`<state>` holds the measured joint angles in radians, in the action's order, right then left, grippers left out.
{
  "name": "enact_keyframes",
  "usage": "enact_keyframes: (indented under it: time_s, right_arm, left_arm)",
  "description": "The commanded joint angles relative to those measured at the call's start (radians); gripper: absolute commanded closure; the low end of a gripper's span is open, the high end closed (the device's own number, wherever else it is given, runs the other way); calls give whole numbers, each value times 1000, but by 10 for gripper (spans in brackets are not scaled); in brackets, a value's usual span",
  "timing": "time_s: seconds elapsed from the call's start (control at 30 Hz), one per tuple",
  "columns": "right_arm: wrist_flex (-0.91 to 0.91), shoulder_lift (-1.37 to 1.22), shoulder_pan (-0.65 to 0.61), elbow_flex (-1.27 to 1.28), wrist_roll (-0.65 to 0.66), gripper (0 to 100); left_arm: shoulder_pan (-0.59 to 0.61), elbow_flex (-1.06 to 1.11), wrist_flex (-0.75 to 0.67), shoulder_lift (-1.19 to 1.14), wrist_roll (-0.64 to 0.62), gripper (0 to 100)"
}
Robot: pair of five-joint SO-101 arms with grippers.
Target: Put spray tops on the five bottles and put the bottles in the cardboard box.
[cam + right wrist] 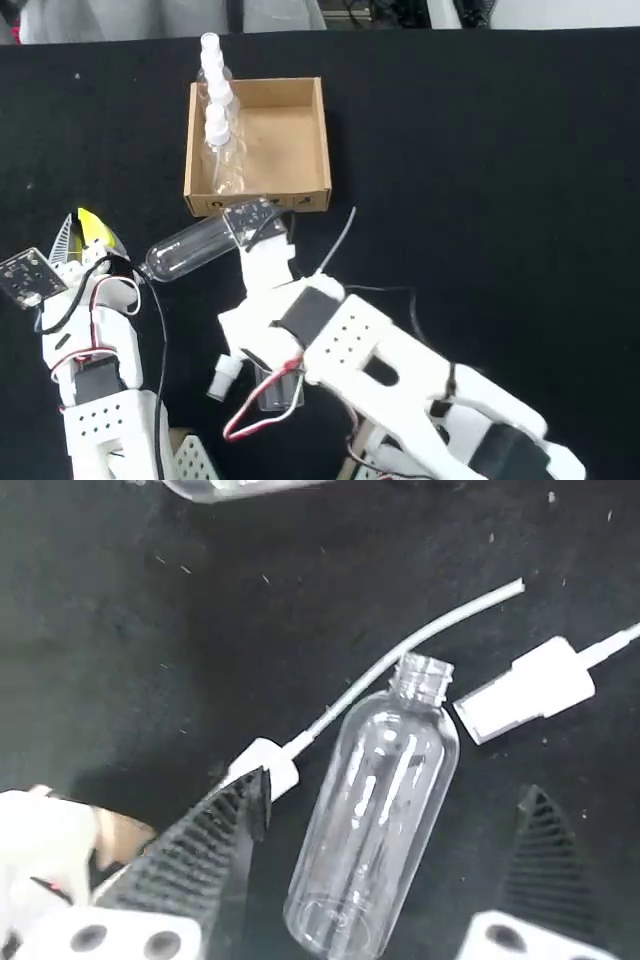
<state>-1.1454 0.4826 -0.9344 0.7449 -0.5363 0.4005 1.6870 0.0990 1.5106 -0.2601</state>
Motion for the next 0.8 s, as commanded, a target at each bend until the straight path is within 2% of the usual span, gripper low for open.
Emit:
enact_keyframes:
  time_s: [0.0, 0.4, 0.63, 0.77]
  right_arm:
    - [35, -51, -20, -13, -12, 670]
    - [91, -185, -23, -13, -40, 671]
    - [140, -209, -23, -5, -40, 823]
    - [138, -209, -23, -10, -40, 831]
  left_arm:
    - [4, 22, 3, 3, 8, 959]
    - [4, 22, 3, 3, 8, 959]
    - [4, 22, 3, 3, 8, 959]
    - [4, 22, 3, 3, 8, 959]
